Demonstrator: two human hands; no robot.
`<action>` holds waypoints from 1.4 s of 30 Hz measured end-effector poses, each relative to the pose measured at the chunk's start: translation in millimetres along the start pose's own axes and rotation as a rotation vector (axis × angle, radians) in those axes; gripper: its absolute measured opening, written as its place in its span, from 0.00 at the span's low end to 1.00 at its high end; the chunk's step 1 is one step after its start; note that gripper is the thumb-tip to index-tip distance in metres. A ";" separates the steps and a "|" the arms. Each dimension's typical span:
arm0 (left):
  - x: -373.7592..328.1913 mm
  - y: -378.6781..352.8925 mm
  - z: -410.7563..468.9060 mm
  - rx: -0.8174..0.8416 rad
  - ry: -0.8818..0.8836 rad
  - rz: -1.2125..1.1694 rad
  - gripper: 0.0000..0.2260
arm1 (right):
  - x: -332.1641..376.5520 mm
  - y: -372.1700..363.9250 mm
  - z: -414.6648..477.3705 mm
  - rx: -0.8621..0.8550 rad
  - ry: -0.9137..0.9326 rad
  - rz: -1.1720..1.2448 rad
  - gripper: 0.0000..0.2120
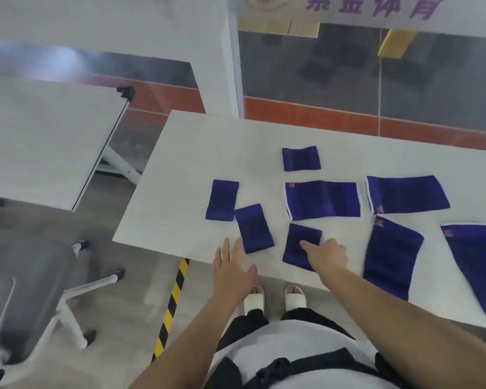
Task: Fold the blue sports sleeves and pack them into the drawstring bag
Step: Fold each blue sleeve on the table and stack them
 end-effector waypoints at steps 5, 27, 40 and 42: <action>4.9 10.1 -12.6 -0.044 0.081 -0.033 0.33 | 17.4 1.4 1.0 -0.033 -0.099 -0.046 0.37; -60.6 40.1 -4.9 0.171 0.051 -0.666 0.14 | 20.5 58.0 -29.3 0.378 0.083 0.631 0.09; -115.9 53.9 1.8 0.430 0.030 -1.035 0.13 | 26.1 101.4 -48.7 0.471 0.232 0.725 0.11; -120.4 57.8 -1.4 0.418 -0.022 -1.100 0.14 | 27.7 106.2 -49.5 0.529 0.265 0.779 0.11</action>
Point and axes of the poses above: each hand's wrist, its own z-axis towards the middle knuckle, its own y-axis out of the back of the hand, x = y × z, the point moved 4 cm from there along z, towards the middle knuckle, and after that the axes turned 2 degrees about z, right-handed, at the moved point
